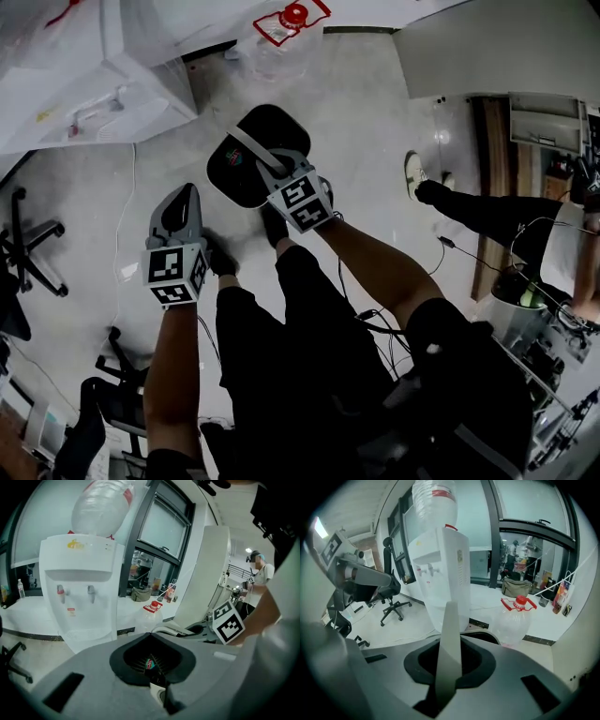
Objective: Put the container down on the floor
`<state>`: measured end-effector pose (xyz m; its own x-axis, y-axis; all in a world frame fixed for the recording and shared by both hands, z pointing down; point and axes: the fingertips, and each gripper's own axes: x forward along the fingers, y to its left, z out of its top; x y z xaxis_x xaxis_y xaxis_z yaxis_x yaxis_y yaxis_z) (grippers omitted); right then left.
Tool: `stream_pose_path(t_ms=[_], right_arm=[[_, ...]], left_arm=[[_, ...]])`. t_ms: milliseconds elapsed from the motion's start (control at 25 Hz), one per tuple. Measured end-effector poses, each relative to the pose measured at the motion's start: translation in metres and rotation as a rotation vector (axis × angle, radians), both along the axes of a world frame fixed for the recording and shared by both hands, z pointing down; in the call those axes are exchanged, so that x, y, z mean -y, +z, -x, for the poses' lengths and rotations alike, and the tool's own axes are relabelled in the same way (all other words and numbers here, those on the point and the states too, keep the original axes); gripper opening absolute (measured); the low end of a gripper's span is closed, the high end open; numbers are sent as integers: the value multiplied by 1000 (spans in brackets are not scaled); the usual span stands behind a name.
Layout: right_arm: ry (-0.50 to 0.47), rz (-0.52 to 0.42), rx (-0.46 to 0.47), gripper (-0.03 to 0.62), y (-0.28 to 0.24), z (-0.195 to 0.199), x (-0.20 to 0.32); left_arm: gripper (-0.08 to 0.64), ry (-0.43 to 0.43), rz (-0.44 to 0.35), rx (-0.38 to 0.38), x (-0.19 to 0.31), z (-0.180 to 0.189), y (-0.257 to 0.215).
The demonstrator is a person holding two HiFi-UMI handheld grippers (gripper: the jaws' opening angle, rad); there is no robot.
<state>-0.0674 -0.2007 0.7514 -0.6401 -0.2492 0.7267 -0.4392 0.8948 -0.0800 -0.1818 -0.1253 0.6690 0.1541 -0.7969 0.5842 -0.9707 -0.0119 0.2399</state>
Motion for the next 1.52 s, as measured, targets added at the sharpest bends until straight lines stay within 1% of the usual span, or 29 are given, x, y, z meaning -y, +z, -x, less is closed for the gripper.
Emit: stream_pose_path(t_ms=[80,120,200,240,360,480,600,720,920,1160,1360,1520], right_arm=[[3,4,-13,48,18,0,2],[0,6,-24,48,26,-1,2],[-13,3,-46,48,44,-3,4],[-15,1,-52,48,53,-2,6],[-4,15,-61,48,74,0,7],[-20,30,-82,48,93,-1,2],[-41,22,-99,48,112,0,6],[-40,29,-110,48,131,1,10],[-50,50,-128,48,170,-1,15],[-47,60,-149,48,203,3,16],[-34,71,-151,48,221,6,22],[-33,74,-167,48,236,7,25]], left_arm=[[11,-11,20,-19,2,0,17],[11,-27,24,-44,3,0,24],[11,-49,16,-92,4,0,35],[11,-44,10,-96,6,0,40],[11,-25,20,-68,7,0,61],[11,-40,47,-71,5,-2,83],[11,-35,54,-70,10,-2,99],[11,-31,63,-73,16,-3,117],[11,-44,104,-57,25,-5,152],[12,-43,120,-68,32,-7,174],[11,-57,144,-91,26,-8,189],[11,-48,162,-85,19,-10,198]])
